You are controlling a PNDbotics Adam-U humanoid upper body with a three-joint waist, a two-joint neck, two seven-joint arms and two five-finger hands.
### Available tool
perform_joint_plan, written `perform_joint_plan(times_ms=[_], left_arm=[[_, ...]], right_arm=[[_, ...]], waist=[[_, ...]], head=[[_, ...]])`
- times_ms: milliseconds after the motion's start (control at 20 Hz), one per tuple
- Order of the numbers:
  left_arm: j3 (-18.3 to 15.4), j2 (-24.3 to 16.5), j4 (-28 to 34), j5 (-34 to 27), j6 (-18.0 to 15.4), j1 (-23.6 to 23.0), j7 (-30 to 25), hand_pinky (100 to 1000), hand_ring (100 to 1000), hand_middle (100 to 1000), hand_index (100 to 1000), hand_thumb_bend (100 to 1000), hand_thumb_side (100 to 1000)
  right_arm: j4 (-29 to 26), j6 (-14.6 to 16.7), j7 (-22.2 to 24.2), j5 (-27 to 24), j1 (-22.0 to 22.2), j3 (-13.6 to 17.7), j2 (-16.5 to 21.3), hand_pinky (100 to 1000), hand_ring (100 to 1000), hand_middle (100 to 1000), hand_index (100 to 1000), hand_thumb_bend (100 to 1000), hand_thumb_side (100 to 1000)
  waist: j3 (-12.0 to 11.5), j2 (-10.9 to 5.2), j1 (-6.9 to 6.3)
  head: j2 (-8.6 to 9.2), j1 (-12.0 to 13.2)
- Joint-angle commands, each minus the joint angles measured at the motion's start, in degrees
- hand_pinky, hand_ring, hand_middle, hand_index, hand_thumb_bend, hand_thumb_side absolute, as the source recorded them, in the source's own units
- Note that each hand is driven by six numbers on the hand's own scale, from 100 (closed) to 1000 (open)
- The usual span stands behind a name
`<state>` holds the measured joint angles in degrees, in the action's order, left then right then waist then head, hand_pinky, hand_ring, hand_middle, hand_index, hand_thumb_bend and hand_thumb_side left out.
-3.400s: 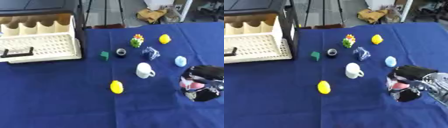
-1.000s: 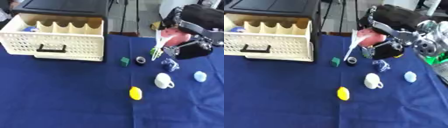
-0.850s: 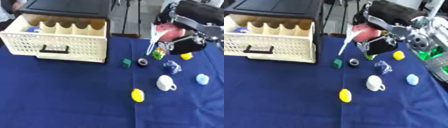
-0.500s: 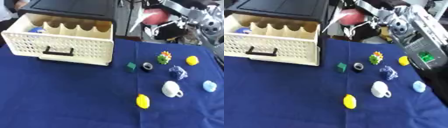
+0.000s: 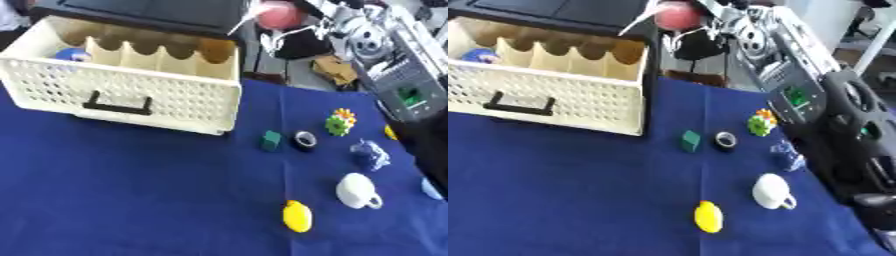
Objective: Pick up objects from table and place into drawer.
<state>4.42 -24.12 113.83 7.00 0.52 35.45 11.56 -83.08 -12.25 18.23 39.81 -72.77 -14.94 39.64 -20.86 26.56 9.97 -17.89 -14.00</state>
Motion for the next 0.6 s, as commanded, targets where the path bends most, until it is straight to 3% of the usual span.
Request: perform_joint_plan(times_ms=[50, 600], left_arm=[[-0.1, -0.1, 0.8, 0.4, -0.1, 1.1, -0.4, 610, 813, 826, 887, 100, 1000], [0.7, 0.8, 0.8, 0.2, 0.1, 2.7, -1.5, 608, 814, 826, 886, 100, 1000]], right_arm=[[2.3, 0.8, -2.9, 1.0, -2.3, 1.1, -0.5, 377, 516, 303, 437, 100, 175], [7.3, 2.1, -9.7, 1.7, -5.5, 0.2, -4.9, 375, 517, 302, 436, 100, 190]], waist=[[-0.5, -0.82, -0.35], [-3.1, 0.42, 0.78]], head=[[1.19, -1.4], [2.03, -4.3]])
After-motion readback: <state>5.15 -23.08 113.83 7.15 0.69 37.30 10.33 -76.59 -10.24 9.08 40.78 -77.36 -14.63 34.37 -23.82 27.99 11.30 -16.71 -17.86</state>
